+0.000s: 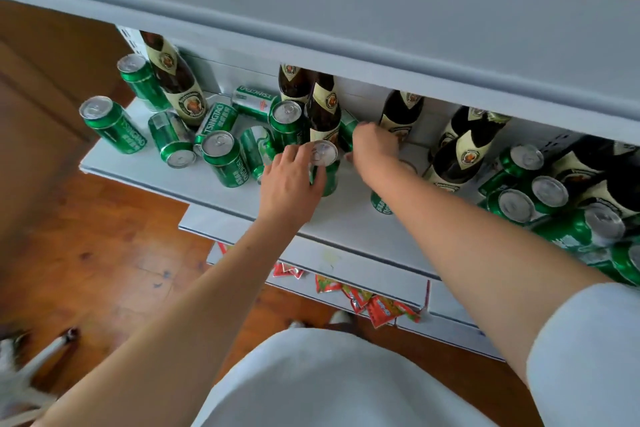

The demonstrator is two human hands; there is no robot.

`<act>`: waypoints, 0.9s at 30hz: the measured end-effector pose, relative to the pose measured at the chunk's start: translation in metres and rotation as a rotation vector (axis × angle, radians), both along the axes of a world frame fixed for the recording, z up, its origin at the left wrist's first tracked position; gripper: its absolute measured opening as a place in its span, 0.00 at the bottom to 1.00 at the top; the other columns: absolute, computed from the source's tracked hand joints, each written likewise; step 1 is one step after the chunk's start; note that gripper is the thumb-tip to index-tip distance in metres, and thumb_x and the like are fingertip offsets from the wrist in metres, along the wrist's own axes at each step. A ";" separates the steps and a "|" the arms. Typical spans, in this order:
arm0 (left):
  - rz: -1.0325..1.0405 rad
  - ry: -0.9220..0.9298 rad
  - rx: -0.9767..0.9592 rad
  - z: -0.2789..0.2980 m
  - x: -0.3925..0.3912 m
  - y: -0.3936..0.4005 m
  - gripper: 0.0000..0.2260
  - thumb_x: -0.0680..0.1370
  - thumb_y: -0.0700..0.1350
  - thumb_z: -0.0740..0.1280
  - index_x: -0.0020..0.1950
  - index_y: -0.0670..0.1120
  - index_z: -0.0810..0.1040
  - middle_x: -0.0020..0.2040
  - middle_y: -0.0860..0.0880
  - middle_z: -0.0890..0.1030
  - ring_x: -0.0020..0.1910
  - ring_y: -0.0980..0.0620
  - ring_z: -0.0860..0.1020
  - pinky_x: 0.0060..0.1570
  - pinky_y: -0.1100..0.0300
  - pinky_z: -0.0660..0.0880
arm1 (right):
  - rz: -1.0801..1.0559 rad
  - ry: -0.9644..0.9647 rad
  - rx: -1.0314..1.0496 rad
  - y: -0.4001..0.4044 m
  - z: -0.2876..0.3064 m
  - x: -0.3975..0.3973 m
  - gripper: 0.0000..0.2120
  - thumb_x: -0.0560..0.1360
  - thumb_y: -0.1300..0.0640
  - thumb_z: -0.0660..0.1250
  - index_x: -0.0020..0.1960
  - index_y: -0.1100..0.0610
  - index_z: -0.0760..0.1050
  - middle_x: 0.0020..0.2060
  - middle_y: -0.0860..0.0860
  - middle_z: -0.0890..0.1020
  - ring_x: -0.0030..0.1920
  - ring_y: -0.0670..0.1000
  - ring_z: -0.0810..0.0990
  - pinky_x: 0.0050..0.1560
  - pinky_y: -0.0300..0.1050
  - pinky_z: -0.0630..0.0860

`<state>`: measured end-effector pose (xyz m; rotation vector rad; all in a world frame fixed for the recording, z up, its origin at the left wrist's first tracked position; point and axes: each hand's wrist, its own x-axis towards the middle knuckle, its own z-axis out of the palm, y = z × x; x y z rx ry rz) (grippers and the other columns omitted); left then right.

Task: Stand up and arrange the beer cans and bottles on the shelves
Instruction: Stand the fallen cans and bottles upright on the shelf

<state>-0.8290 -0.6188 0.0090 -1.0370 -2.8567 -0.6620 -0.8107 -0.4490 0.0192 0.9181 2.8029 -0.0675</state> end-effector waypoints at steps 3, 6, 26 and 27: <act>-0.032 0.003 -0.019 -0.007 0.000 -0.004 0.22 0.80 0.56 0.60 0.72 0.51 0.67 0.58 0.48 0.77 0.55 0.44 0.77 0.50 0.50 0.73 | 0.043 -0.092 0.092 -0.002 -0.006 -0.010 0.14 0.76 0.69 0.63 0.61 0.64 0.75 0.58 0.59 0.79 0.58 0.59 0.79 0.45 0.48 0.74; -0.028 -0.045 0.008 -0.005 -0.001 -0.004 0.23 0.79 0.58 0.60 0.73 0.54 0.66 0.59 0.49 0.76 0.54 0.45 0.77 0.44 0.52 0.75 | 0.098 -0.139 0.168 -0.004 -0.011 -0.018 0.17 0.77 0.69 0.62 0.64 0.61 0.74 0.61 0.59 0.77 0.60 0.57 0.77 0.50 0.48 0.76; -0.244 -0.113 -0.191 0.001 -0.014 -0.009 0.40 0.75 0.55 0.67 0.80 0.46 0.49 0.74 0.44 0.63 0.69 0.41 0.67 0.62 0.47 0.72 | 0.202 -0.022 0.156 -0.001 0.014 0.017 0.31 0.70 0.46 0.74 0.63 0.65 0.70 0.58 0.60 0.71 0.57 0.60 0.74 0.49 0.50 0.75; -0.275 -0.162 -0.183 0.003 -0.017 -0.010 0.42 0.75 0.55 0.68 0.80 0.46 0.48 0.74 0.44 0.63 0.70 0.41 0.65 0.65 0.47 0.70 | 0.223 -0.005 0.108 0.000 0.019 0.020 0.30 0.70 0.46 0.74 0.62 0.65 0.70 0.57 0.60 0.71 0.55 0.60 0.74 0.47 0.51 0.74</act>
